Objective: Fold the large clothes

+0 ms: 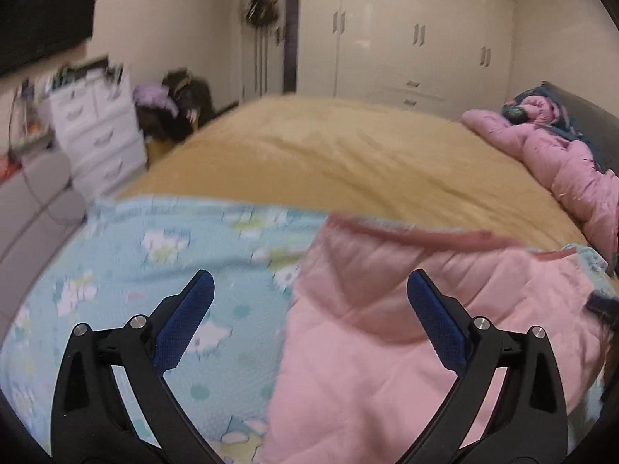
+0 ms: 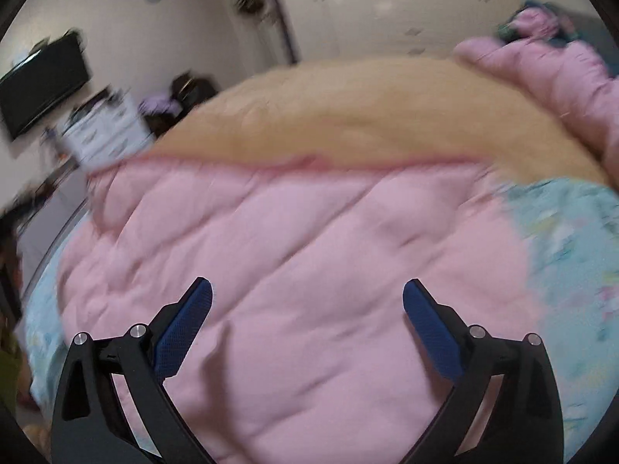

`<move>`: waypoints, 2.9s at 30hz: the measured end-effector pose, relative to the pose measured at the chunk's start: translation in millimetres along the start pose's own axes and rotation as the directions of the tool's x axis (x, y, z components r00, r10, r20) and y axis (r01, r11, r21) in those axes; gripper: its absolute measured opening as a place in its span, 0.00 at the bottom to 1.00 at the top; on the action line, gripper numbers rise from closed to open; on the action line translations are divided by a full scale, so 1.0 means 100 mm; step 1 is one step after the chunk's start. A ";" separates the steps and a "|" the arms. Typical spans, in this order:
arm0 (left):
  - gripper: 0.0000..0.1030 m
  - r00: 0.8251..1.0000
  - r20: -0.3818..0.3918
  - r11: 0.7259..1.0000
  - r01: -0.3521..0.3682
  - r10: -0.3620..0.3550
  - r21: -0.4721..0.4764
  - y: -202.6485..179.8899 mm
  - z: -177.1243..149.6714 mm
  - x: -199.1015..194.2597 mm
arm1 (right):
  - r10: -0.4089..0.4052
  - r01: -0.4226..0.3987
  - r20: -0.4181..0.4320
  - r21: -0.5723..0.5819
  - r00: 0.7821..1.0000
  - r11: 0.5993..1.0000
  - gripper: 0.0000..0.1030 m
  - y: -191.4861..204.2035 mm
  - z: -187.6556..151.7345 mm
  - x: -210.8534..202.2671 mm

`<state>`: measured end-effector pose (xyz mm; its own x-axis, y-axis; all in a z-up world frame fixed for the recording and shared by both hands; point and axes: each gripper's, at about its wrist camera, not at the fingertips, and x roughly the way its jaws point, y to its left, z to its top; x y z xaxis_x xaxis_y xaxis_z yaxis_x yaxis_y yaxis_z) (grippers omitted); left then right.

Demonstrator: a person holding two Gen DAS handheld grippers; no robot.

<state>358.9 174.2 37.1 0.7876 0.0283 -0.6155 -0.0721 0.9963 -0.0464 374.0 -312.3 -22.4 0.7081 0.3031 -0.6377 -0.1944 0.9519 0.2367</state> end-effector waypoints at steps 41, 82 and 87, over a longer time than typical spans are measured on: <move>0.08 0.992 -0.114 0.999 -0.042 0.045 0.021 0.00 0.01 0.98 | -0.241 0.240 -0.011 0.148 0.970 0.960 0.15 -0.98 0.49 0.67; 0.91 0.979 -0.137 0.988 -0.154 0.151 -0.009 0.18 -0.29 0.40 | -0.109 0.114 -0.032 0.291 0.994 0.950 0.95 -1.10 -0.30 -0.05; 0.91 0.987 -0.095 0.992 -0.129 0.128 -0.012 0.13 -0.29 0.10 | -0.035 0.016 0.060 0.286 0.998 0.958 0.96 -0.96 -0.28 -0.45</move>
<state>348.1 184.6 7.3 0.7100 0.1473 -0.6887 -0.1809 0.9832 0.0238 341.7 -415.9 -36.6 0.7541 0.2665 -0.6002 0.0195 0.9045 0.4261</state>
